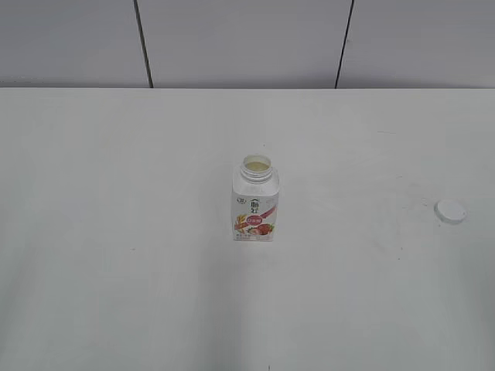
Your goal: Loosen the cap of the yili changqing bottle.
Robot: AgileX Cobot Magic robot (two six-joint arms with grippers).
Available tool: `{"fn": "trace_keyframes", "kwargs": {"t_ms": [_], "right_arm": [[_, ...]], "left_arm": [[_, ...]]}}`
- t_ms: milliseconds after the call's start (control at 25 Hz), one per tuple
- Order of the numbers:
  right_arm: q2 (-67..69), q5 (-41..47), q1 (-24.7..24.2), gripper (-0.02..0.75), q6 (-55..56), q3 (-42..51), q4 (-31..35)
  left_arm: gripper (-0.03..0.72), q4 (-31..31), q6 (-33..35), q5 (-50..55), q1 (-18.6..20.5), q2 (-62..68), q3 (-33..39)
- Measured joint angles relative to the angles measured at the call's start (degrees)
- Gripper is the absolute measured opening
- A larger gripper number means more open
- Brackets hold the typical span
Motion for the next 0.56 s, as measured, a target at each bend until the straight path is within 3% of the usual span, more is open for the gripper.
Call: {"fn": "trace_keyframes", "kwargs": {"t_ms": [560], "right_arm": [[0.0,-0.1,0.0,0.455,0.0,0.0,0.0]], "left_arm": [[0.562,0.0,0.0,0.0,0.4,0.0,0.0]]}}
